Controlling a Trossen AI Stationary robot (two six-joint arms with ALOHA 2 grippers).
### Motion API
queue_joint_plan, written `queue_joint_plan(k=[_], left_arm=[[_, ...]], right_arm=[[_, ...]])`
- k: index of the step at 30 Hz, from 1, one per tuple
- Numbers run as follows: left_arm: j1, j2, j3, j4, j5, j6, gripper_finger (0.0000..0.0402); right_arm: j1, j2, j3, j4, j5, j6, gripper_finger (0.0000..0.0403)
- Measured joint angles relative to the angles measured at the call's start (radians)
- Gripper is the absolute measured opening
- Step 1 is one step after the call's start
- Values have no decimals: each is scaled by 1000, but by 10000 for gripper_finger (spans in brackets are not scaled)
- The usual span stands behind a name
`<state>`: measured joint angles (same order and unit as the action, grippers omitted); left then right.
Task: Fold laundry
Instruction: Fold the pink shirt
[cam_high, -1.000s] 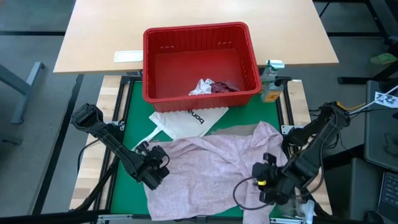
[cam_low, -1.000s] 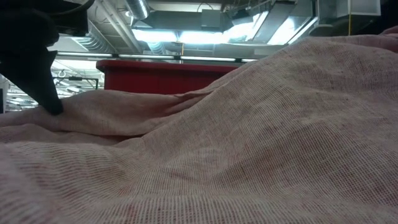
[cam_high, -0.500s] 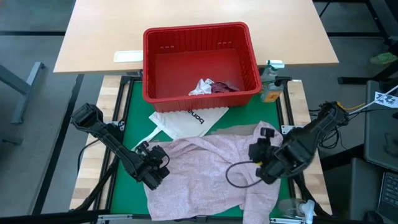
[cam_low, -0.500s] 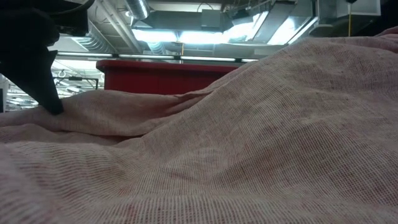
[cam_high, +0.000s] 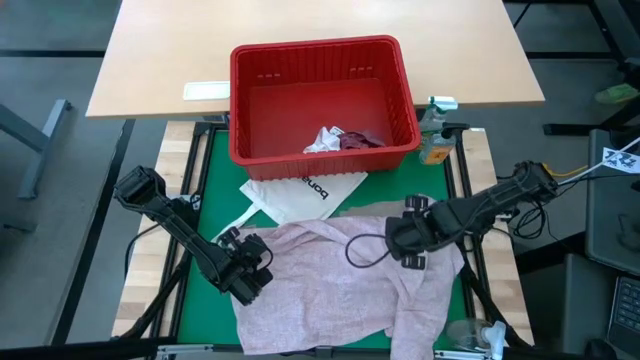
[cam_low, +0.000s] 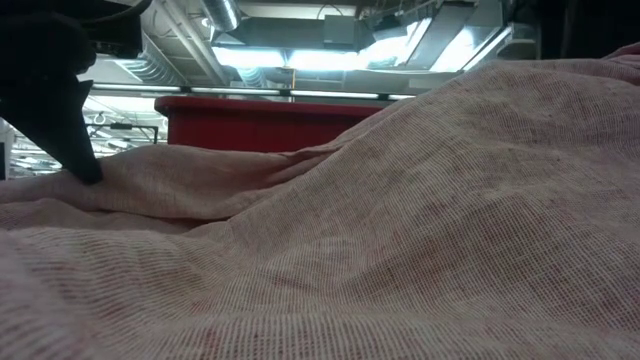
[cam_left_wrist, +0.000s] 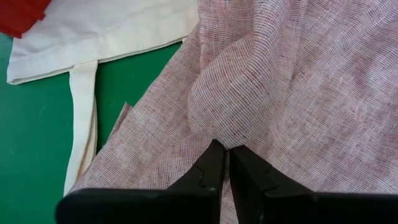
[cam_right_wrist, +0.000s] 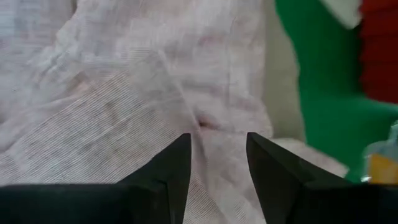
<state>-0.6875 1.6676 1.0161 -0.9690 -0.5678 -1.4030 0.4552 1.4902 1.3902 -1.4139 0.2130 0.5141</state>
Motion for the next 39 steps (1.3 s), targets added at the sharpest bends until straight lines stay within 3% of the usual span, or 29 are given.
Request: queue_joint_plan(k=[6, 13, 15, 21, 39], left_arm=[[0, 0, 0, 3, -7, 0, 16], [0, 0, 0, 8, -23, 0, 16], [0, 0, 0, 15, -23, 0, 16], [0, 0, 0, 27, -23, 0, 16], [0, 0, 0, 48, -23, 0, 16]], right_arm=[[-11, 0, 0, 0, -58, 0, 132], [-11, 0, 0, -1, -101, 0, 22], [-10, 0, 0, -4, -120, 1, 8], [70, -8, 17, -66, -160, 87, 15], [539, -16, 15, -135, -205, 631, 2]])
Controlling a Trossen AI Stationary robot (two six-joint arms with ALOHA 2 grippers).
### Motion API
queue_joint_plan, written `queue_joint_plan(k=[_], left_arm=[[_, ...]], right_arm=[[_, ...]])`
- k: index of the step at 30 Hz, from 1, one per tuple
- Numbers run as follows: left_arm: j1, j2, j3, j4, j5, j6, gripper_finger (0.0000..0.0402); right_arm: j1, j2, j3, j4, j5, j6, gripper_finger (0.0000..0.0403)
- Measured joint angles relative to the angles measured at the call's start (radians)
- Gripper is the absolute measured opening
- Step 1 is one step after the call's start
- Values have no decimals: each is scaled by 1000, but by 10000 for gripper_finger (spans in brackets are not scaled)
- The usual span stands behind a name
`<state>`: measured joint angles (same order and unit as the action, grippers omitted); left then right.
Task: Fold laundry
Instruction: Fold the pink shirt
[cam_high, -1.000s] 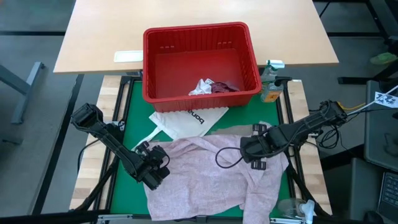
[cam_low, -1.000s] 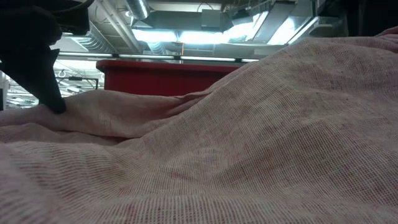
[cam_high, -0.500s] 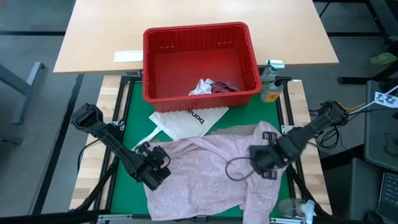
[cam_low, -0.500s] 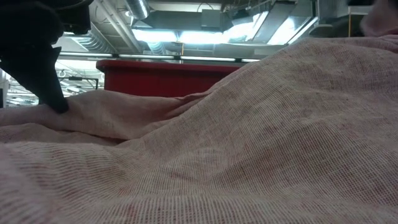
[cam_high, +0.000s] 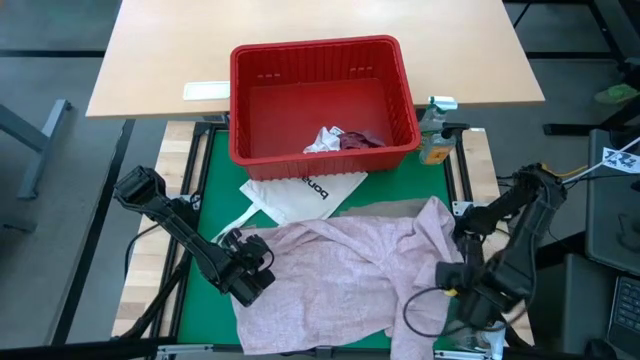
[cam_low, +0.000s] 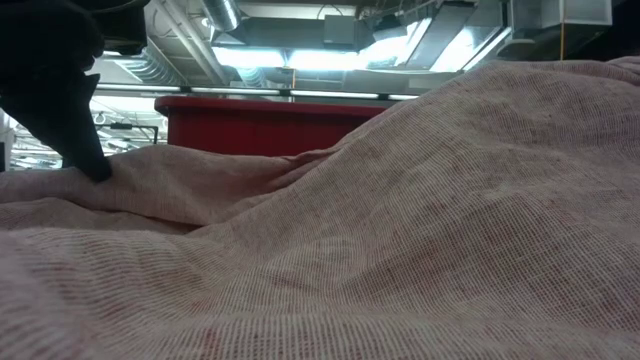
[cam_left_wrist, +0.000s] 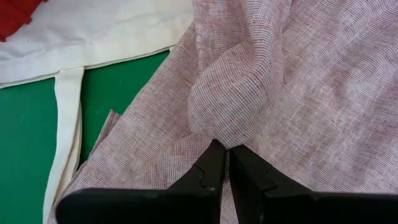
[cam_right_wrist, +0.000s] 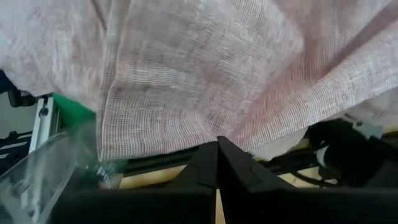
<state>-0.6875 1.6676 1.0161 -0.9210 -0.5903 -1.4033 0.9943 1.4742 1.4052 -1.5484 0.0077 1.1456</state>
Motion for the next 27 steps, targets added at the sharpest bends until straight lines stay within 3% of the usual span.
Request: queue_joint_plan(k=[9, 18, 27], left_arm=[[0, 0, 0, 0, 1, 55, 16], [0, 0, 0, -1, 4, 79, 16], [0, 0, 0, -1, 5, 79, 29]], right_arm=[[82, 0, 0, 2, -30, 73, 2], [80, 0, 0, 5, -206, 61, 6], [79, 0, 0, 5, -185, 60, 7]])
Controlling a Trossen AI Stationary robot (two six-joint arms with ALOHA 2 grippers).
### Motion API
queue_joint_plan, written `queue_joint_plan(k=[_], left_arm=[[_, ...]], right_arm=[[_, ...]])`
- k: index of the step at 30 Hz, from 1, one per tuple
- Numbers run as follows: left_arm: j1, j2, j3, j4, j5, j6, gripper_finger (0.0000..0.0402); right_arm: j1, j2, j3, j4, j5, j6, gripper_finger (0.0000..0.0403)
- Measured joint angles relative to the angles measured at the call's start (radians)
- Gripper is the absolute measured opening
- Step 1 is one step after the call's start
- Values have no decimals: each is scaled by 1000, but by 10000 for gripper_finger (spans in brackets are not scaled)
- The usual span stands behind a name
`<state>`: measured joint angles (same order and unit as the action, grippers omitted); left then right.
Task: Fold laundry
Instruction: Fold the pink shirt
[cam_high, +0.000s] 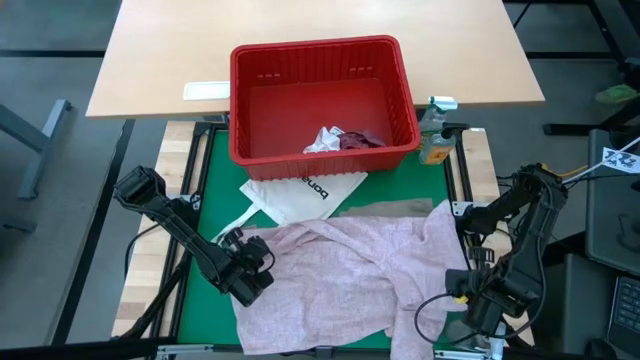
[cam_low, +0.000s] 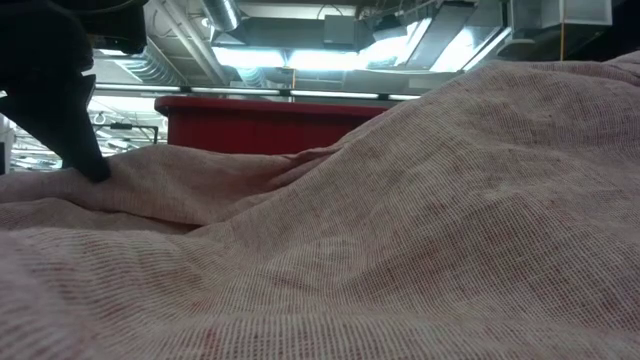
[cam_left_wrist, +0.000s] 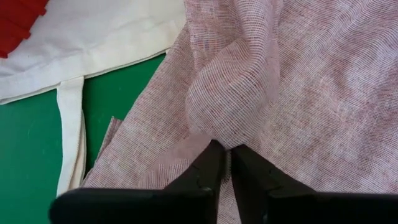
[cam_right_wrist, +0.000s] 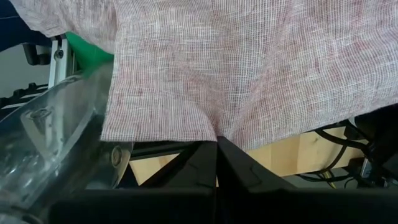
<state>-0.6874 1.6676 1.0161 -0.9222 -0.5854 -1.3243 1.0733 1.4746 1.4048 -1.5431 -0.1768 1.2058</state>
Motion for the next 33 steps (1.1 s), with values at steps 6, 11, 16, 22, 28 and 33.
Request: queue_joint_plan(k=[6, 11, 16, 22, 28, 33], left_arm=[[0, 0, 0, 0, 0, 0, 90], [0, 0, 0, 0, 0, 23, 132], [4, 0, 1, -1, 1, 79, 142], [26, 0, 82, -41, -1, 129, 130], [59, 0, 186, -85, -13, 272, 121], [107, -1, 220, -78, -90, 340, 125]], right_arm=[[0, 0, 0, -1, 0, 1, 17], [0, 0, 0, -11, 9, 1, 69], [0, 0, 0, -29, 10, 0, 119], [0, 0, 0, -28, 1, -6, 137], [0, 0, 0, -28, 0, -8, 138], [0, 0, 0, -28, 1, -8, 138]])
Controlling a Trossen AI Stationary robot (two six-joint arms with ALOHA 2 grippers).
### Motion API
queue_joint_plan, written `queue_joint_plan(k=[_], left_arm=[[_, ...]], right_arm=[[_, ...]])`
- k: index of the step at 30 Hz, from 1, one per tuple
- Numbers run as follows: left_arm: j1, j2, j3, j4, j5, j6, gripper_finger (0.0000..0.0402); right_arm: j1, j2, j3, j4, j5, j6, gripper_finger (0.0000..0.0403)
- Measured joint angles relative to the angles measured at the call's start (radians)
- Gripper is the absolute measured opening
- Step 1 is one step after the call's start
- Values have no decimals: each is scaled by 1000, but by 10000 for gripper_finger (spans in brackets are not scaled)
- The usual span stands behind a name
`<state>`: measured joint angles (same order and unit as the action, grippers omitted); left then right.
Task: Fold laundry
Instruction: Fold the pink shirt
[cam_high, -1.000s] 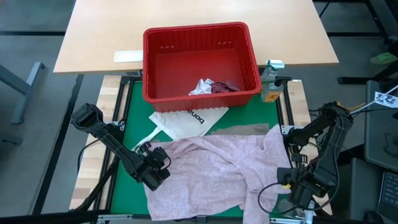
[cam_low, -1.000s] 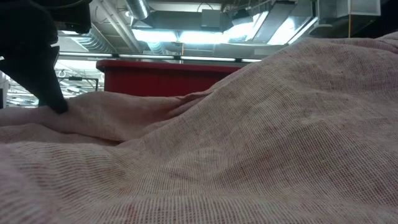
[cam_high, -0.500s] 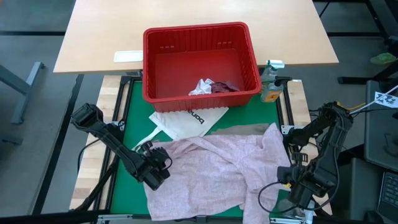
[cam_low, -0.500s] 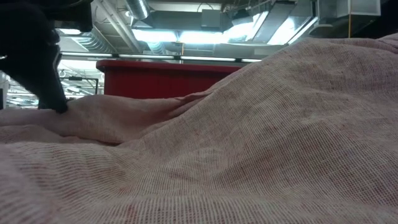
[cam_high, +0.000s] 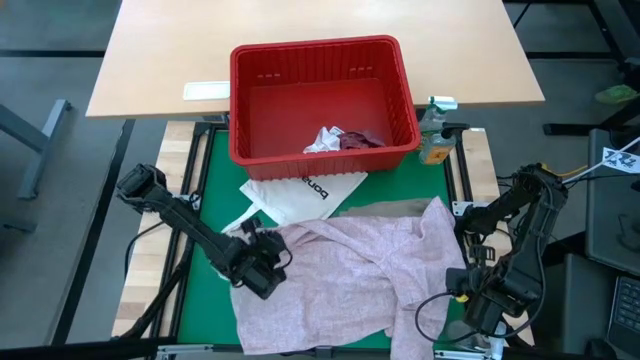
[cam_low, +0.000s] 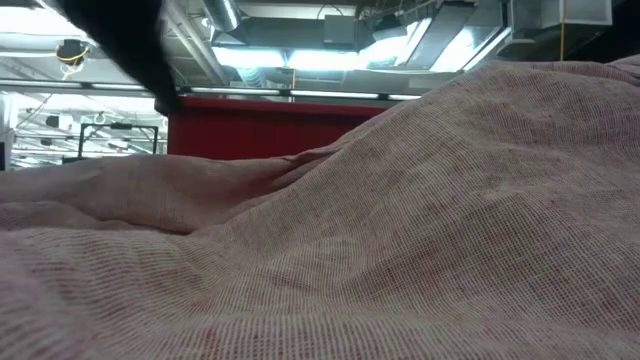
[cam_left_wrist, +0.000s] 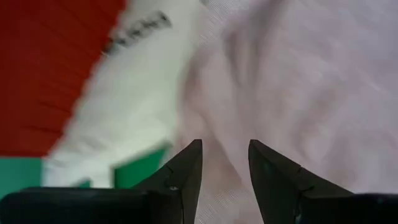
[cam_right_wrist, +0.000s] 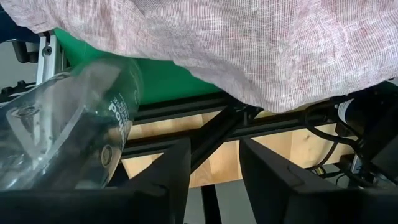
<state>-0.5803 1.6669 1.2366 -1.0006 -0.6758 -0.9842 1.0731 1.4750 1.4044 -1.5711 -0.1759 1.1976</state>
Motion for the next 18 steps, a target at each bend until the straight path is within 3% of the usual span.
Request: queue_joint_plan(k=[4, 11, 18], left_arm=[[59, 0, -28, 1, -69, -15, 126], [111, 0, -140, 189, 100, -33, 126], [83, 0, -239, 414, 184, 8, 126]], right_arm=[[0, 0, 0, 0, 18, 1, 138], [0, 0, 0, 7, 26, 10, 138], [0, 0, 0, 9, 26, 12, 138]])
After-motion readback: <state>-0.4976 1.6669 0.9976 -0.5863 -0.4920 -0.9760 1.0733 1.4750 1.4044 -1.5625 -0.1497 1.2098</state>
